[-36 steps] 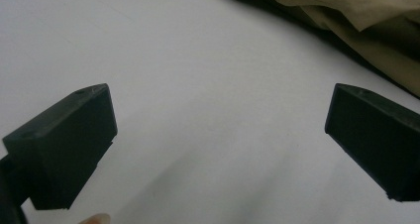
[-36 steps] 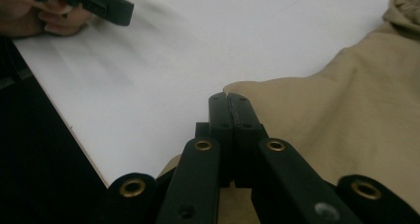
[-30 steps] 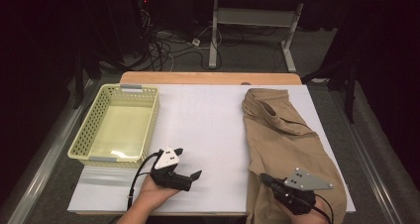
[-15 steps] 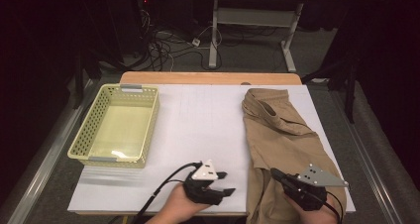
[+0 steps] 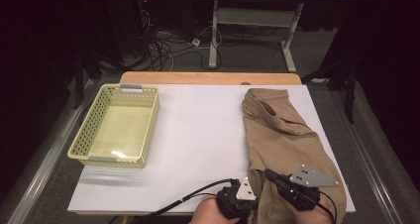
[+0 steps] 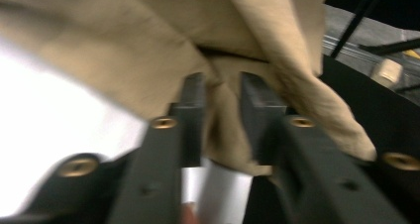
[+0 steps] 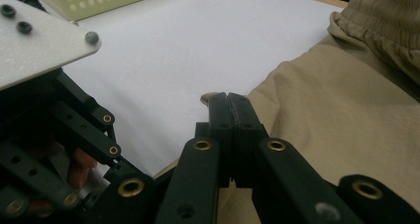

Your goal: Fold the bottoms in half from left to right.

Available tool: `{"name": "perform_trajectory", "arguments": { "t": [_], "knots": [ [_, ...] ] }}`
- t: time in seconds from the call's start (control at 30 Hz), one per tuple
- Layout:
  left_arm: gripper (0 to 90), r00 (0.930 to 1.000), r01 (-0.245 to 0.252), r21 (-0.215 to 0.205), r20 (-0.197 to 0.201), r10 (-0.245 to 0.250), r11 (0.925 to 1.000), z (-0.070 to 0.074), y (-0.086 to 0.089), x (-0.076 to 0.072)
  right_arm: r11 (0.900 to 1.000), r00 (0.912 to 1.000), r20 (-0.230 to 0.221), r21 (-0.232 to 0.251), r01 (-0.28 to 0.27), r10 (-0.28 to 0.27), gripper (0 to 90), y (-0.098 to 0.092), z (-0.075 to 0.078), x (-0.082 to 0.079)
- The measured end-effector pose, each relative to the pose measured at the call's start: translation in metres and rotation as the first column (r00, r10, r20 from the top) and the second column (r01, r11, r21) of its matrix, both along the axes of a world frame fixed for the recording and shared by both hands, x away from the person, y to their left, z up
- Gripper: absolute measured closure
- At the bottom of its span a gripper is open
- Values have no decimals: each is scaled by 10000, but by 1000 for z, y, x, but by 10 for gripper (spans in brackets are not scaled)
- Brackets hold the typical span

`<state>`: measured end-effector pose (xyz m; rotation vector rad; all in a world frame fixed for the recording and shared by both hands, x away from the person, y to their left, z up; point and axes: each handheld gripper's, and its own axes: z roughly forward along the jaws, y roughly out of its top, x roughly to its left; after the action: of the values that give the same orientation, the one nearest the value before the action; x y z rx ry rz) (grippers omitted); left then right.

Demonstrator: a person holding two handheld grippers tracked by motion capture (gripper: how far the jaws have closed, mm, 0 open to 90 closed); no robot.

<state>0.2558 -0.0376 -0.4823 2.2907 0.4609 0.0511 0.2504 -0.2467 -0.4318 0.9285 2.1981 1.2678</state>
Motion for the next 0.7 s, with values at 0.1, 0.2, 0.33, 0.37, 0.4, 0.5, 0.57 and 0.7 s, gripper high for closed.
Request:
{"name": "perform_trajectory", "arguments": {
  "t": [0.1,0.2,0.33,0.37,0.4,0.5,0.57,0.7],
  "knots": [
    [838,9996,-277,-164,-88,275,9995,0,9,-1,10000,10000,75,-32,-34,34,900,2,1,-2],
    [852,9994,-358,-291,-38,357,9989,1,18,-3,10000,9999,98,-34,-43,44,900,2,2,-4],
    [851,9989,-465,-406,-61,463,9981,3,36,-6,9999,9999,119,-43,-109,110,900,2,3,-6],
    [850,9984,-547,-457,-169,540,9975,2,45,-7,9999,9999,107,-30,-127,127,900,3,2,-6],
    [850,9983,-555,-465,-185,547,9974,1,49,-8,9999,9998,115,-31,-152,153,900,3,2,-6],
    [823,9978,-616,-613,-274,600,9962,1,57,-7,9998,9997,121,-18,-196,197,900,5,3,-7],
    [707,9974,-646,-938,-372,614,9935,4,57,-4,9997,9996,151,-13,-235,236,900,7,4,-7],
    [480,9953,-955,-1545,-288,921,9834,16,43,4,9995,9993,205,-24,-319,320,900,9,5,-8]
  ]
}}
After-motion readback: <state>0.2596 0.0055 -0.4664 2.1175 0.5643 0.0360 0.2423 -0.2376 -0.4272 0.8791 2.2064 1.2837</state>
